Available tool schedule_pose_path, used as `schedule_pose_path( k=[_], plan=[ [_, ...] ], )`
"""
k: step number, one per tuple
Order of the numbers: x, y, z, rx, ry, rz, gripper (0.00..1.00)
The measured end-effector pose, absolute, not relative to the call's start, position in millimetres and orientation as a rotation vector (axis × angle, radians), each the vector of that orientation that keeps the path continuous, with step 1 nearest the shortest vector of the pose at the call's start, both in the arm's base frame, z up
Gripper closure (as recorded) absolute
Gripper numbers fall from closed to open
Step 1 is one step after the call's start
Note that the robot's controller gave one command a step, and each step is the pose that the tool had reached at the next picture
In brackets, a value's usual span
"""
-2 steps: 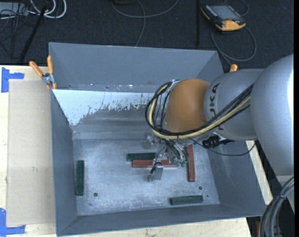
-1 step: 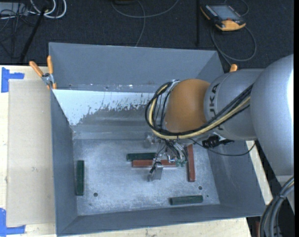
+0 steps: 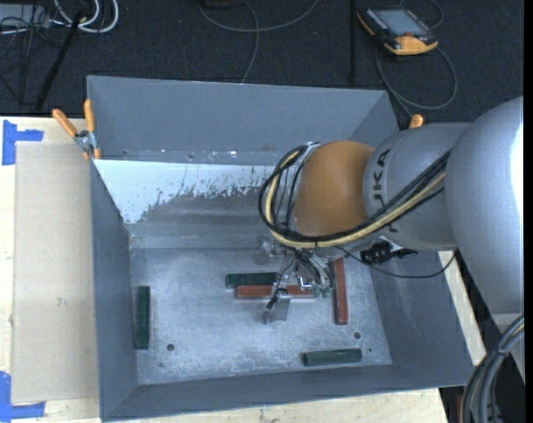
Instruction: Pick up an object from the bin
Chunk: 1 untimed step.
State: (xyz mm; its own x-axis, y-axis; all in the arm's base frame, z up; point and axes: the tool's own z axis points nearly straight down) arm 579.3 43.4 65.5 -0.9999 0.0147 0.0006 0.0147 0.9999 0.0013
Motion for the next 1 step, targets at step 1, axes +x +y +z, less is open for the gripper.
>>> schedule_pose_path(
  k=[1],
  plan=[
    [579.4,43.3,65.5,-0.030,-3.141,-0.002,0.00]
  ],
)
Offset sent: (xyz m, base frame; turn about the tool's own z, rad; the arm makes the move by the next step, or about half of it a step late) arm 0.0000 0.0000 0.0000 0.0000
